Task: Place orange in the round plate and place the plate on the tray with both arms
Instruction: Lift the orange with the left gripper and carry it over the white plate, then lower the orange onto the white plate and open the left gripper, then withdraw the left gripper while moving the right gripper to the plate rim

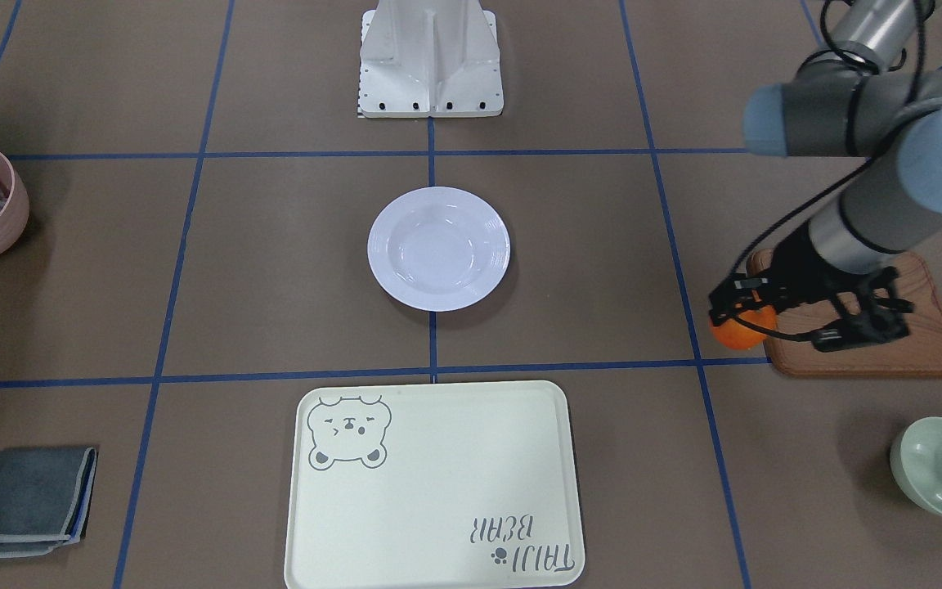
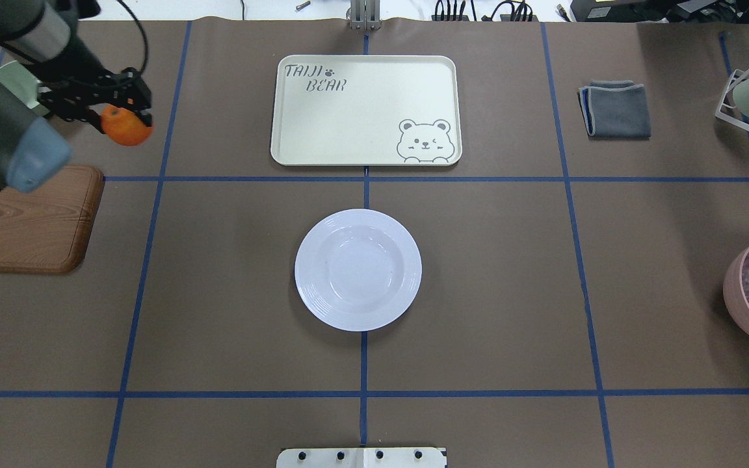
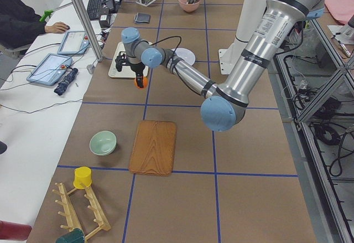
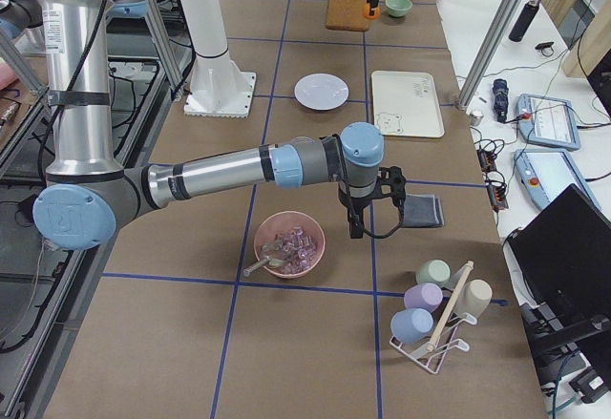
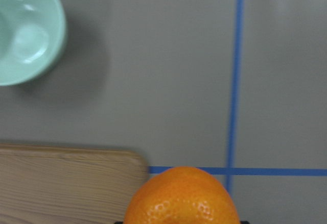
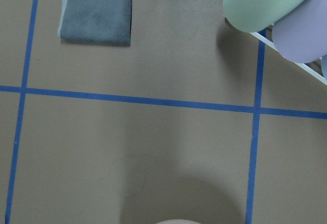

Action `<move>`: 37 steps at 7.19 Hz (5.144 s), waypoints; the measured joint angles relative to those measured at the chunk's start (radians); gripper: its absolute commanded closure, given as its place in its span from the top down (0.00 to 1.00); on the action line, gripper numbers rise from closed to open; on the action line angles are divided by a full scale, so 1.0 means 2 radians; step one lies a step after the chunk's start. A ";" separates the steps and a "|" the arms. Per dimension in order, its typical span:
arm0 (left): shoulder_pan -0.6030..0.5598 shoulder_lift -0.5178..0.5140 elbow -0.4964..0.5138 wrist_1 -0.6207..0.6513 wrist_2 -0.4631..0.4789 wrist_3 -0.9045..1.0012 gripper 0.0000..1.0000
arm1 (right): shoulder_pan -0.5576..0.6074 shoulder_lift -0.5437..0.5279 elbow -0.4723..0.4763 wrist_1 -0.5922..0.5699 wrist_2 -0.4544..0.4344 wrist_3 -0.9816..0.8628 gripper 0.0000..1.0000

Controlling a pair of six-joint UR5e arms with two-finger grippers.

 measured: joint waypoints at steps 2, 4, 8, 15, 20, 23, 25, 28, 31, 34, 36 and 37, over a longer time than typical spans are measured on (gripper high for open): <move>0.087 -0.060 0.000 0.002 0.042 -0.128 0.00 | 0.000 0.001 0.000 0.000 0.000 0.000 1.00; 0.155 -0.097 0.006 -0.001 0.086 -0.194 0.00 | 0.000 0.001 0.001 0.000 0.001 0.001 1.00; 0.227 -0.150 0.072 -0.043 0.137 -0.233 0.00 | 0.000 0.001 0.002 0.000 0.001 0.002 1.00; 0.245 -0.130 0.038 -0.058 0.157 -0.236 0.98 | 0.000 0.004 0.002 0.000 0.006 0.002 1.00; 0.163 -0.074 -0.058 -0.011 0.107 -0.191 0.98 | -0.051 0.037 0.018 0.008 0.047 0.087 1.00; 0.098 -0.036 -0.076 -0.009 0.069 -0.160 0.98 | -0.180 0.058 0.020 0.173 -0.005 0.397 1.00; 0.064 -0.019 -0.080 -0.009 0.048 -0.122 0.98 | -0.278 0.058 0.012 0.309 -0.058 0.589 1.00; 0.035 -0.001 -0.081 -0.009 0.037 -0.089 0.98 | -0.403 0.083 0.007 0.386 -0.131 0.708 1.00; 0.030 0.001 -0.080 -0.009 0.037 -0.086 0.98 | -0.463 0.152 -0.029 0.392 -0.175 0.723 1.00; 0.029 0.001 -0.080 -0.009 0.037 -0.083 0.98 | -0.484 0.170 -0.044 0.392 -0.201 0.719 1.00; 0.024 0.002 -0.079 0.000 0.037 -0.048 0.98 | -0.490 0.187 -0.061 0.393 -0.212 0.718 1.00; 0.013 0.003 -0.079 0.017 0.037 -0.015 0.98 | -0.494 0.192 -0.067 0.393 -0.216 0.717 1.00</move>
